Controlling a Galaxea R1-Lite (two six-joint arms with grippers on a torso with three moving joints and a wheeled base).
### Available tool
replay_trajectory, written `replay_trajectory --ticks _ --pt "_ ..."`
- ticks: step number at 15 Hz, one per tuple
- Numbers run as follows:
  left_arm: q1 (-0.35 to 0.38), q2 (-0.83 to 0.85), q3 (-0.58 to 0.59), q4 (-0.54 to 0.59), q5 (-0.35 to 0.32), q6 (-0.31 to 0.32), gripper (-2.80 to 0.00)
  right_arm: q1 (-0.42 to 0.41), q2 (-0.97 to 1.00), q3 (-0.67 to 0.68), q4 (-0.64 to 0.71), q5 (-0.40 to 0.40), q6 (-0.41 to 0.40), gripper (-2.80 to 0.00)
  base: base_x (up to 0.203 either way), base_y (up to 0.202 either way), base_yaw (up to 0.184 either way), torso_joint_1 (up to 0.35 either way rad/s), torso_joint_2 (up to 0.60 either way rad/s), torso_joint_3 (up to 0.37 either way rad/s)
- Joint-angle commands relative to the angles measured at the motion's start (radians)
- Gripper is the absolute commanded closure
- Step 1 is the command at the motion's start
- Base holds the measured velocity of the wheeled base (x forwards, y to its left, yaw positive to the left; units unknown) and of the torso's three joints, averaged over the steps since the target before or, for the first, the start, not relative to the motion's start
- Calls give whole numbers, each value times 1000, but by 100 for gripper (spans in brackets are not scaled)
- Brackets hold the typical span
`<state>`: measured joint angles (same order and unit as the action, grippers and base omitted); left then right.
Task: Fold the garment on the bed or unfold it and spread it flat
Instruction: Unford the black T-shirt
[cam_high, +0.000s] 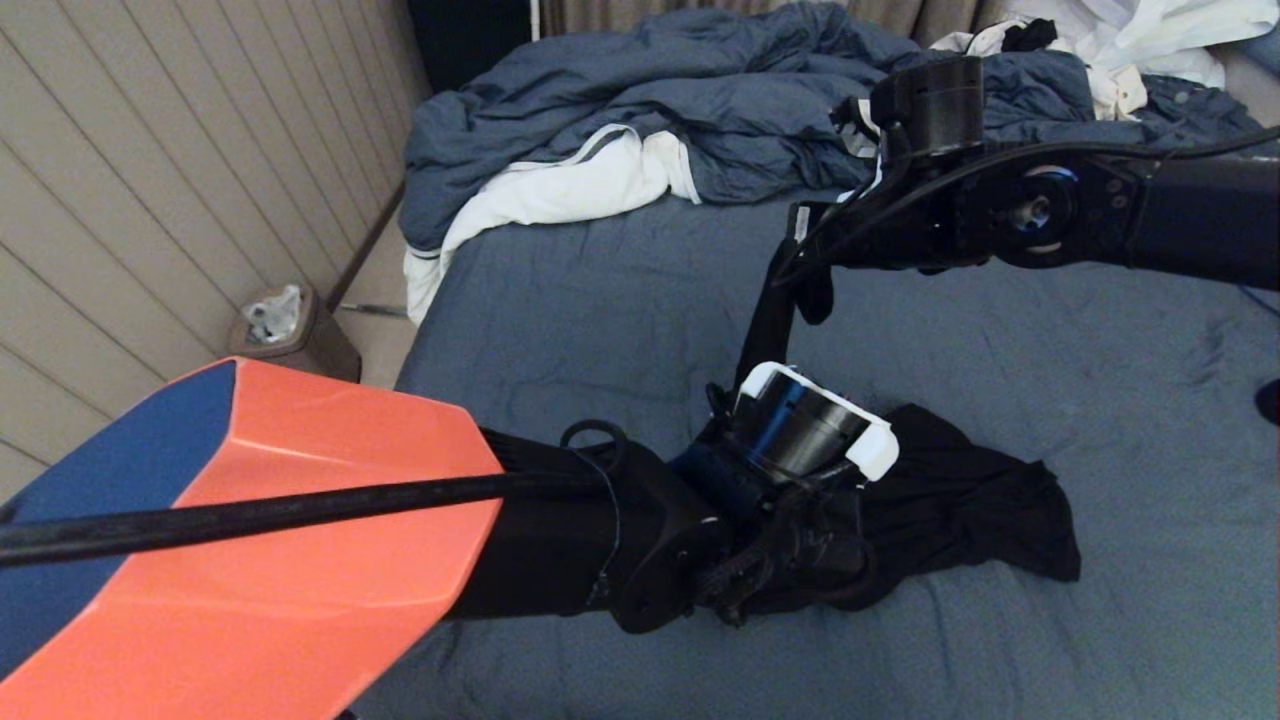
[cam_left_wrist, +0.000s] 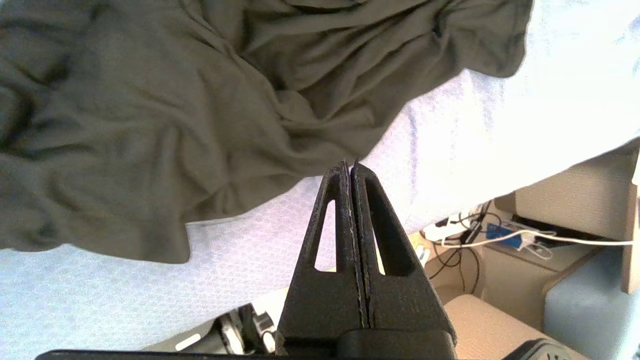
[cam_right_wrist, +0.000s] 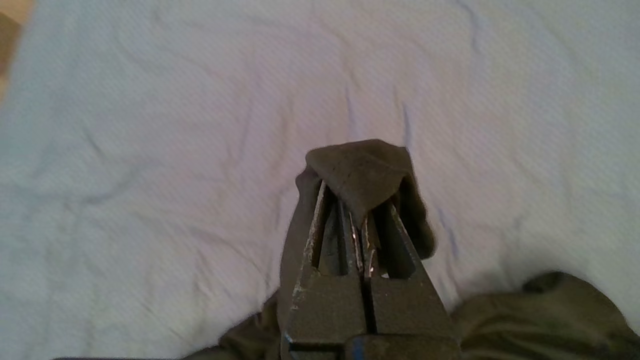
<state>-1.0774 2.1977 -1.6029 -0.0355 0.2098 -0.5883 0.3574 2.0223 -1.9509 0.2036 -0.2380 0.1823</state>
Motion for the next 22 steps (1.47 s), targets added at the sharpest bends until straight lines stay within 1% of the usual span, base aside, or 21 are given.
replay_trajectory --ticks 1,2,3,5,7,11,13,15,18,20,22 --pt "-12 0 11 -7 2 -4 0 -3 -16 0 36 -12 1 0 0 0 0 0 0 0" --pt "-12 -4 12 -7 2 -4 0 -3 -16 0 40 -34 1 0 0 0 0 0 0 0" --pt "-12 -3 11 -7 2 -4 0 -5 -14 0 40 -58 -9 -280 0 0 0 0 0 0" --pt "-9 2 7 -9 3 -3 0 -12 -8 0 34 -56 -32 -280 0 0 0 0 0 0" --pt "20 -1 -4 -9 2 0 0 -23 -5 0 27 -58 -33 -280 0 0 0 0 0 0" --pt "35 28 -20 -7 2 4 0 -125 6 6 9 -52 -29 -280 0 0 0 0 0 0" --pt "56 44 -39 -4 2 7 0 -163 -2 58 11 -43 -22 -280 0 0 0 0 0 0" --pt "102 46 -59 -1 0 19 0 -186 -30 160 9 -35 -19 -280 0 0 0 0 0 0" --pt "194 44 -120 33 -5 25 0 -233 -94 414 -13 47 -18 -280 0 0 0 0 0 0" --pt "228 48 -156 61 -9 25 0 -281 -136 619 -124 130 -23 -280 0 0 0 0 0 0" --pt "229 66 -164 70 -9 25 0 -325 -166 779 -282 192 -36 -280 0 0 0 0 0 0"
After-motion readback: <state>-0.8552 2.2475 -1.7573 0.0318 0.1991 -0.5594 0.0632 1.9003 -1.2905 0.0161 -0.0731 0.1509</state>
